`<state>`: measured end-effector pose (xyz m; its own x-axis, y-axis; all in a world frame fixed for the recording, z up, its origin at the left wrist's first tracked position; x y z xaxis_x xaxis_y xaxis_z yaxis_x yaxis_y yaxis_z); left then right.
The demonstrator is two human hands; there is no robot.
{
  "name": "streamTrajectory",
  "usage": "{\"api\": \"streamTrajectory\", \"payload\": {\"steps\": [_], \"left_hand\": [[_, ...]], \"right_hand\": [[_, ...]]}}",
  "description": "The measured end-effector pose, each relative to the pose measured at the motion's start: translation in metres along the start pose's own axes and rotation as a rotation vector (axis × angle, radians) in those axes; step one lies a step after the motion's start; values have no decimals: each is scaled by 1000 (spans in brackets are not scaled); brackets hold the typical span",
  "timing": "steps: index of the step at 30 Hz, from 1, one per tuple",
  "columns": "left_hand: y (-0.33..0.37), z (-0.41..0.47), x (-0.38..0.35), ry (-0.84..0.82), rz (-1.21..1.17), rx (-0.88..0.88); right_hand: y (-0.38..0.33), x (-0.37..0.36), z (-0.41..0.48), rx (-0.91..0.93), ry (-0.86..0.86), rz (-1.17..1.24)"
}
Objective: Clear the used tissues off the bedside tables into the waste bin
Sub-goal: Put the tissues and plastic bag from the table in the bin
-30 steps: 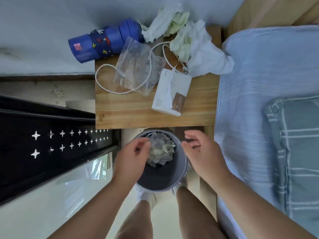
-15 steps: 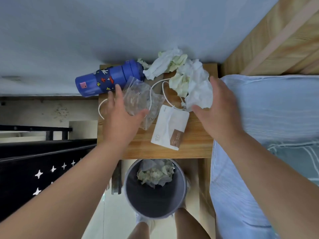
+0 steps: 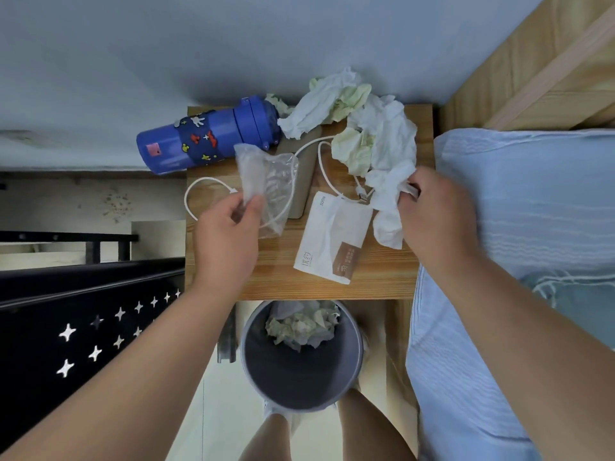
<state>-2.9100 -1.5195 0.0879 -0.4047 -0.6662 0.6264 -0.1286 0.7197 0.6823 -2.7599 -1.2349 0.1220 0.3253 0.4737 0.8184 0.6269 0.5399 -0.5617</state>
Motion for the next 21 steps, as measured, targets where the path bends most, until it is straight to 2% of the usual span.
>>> {"api": "streamTrajectory", "payload": {"steps": [6, 10, 14, 21], "left_hand": [[-6, -52, 7, -25, -200, 74], [-25, -101, 8, -50, -287, 147], [-63, -154, 4, -82, -188, 191], [-156, -207, -32, -208, -72, 348]], "right_hand": [[-14, 28, -47, -52, 21, 272], [-14, 26, -96, -133, -85, 356], [-3, 8, -152, -224, -197, 451], [36, -68, -228, -400, -342, 416]]}}
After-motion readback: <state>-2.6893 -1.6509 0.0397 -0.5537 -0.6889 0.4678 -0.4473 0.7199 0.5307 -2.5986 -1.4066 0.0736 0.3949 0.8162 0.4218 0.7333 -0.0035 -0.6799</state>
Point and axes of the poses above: each hand's wrist, its own z-axis towards the middle knuckle, its own x-axis out of the back of the hand, y = z × x, the point moved 10 cm from there along z, towards the middle knuckle, and after that the axes turned 7 degrees about z, right-handed, at the moved point
